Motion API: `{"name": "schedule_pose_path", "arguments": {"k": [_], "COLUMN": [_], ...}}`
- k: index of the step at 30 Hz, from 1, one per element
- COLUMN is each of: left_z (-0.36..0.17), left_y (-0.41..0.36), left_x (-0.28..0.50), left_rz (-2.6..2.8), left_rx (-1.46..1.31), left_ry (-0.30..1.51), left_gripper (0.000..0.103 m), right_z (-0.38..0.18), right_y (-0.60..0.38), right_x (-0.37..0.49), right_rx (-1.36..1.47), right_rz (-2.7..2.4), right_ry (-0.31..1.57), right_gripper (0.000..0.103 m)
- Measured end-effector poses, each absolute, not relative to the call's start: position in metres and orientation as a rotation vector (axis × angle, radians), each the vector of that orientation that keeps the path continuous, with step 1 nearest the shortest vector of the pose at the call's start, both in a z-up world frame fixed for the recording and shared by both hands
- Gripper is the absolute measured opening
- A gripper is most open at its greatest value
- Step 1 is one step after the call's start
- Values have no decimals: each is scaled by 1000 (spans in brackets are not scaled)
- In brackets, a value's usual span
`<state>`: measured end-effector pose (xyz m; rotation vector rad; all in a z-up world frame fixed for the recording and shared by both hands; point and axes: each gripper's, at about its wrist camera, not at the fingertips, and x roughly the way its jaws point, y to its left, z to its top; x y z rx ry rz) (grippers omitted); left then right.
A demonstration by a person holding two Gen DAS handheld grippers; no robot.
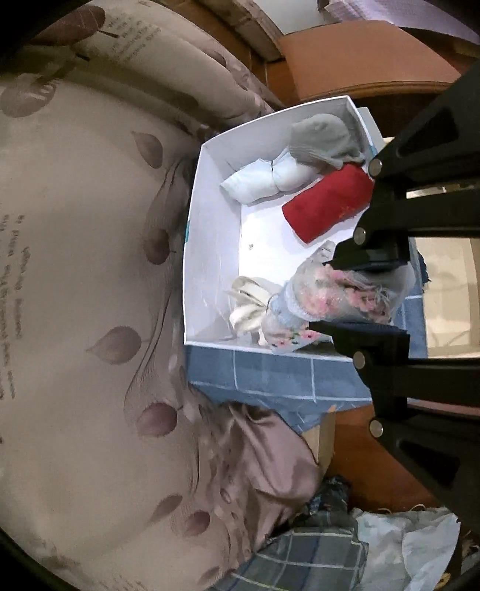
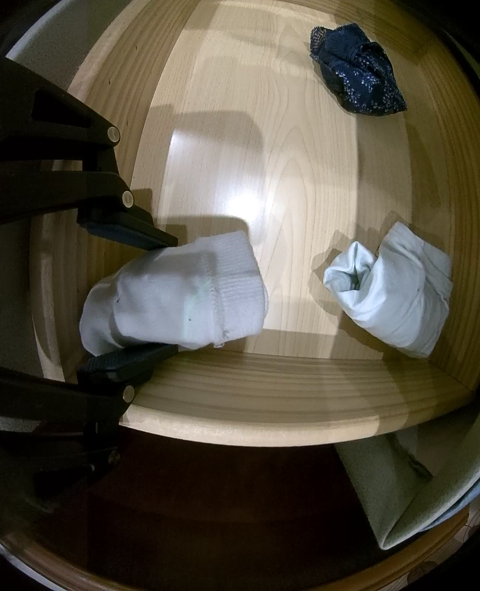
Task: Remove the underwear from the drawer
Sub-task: 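Lower the pink floral sock into the white box and open the left tool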
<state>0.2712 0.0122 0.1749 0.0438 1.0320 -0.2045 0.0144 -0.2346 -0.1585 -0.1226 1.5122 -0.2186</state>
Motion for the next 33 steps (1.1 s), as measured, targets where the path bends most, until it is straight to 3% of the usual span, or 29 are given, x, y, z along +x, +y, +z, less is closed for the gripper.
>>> {"name": "schedule_pose_path", "arguments": {"k": [11, 13, 19, 33], "left_z": [139, 139, 146, 162], "left_y": [-19, -20, -22, -14], "left_x": [287, 286, 281, 256], "left_rz": [-238, -244, -263, -270], "left_rx": [68, 59, 67, 110], "left_ry": [1070, 1070, 1063, 1077], "left_gripper": [27, 38, 49, 52], "right_z": [-158, -158, -158, -158], "right_y": [-234, -235, -234, -233], "right_x": [14, 13, 13, 15], "right_rx": [-122, -122, -121, -127], "right_rz": [-219, -220, -220, -226], "right_ry": [1509, 1508, 1508, 1514], "right_gripper": [47, 47, 47, 47]}}
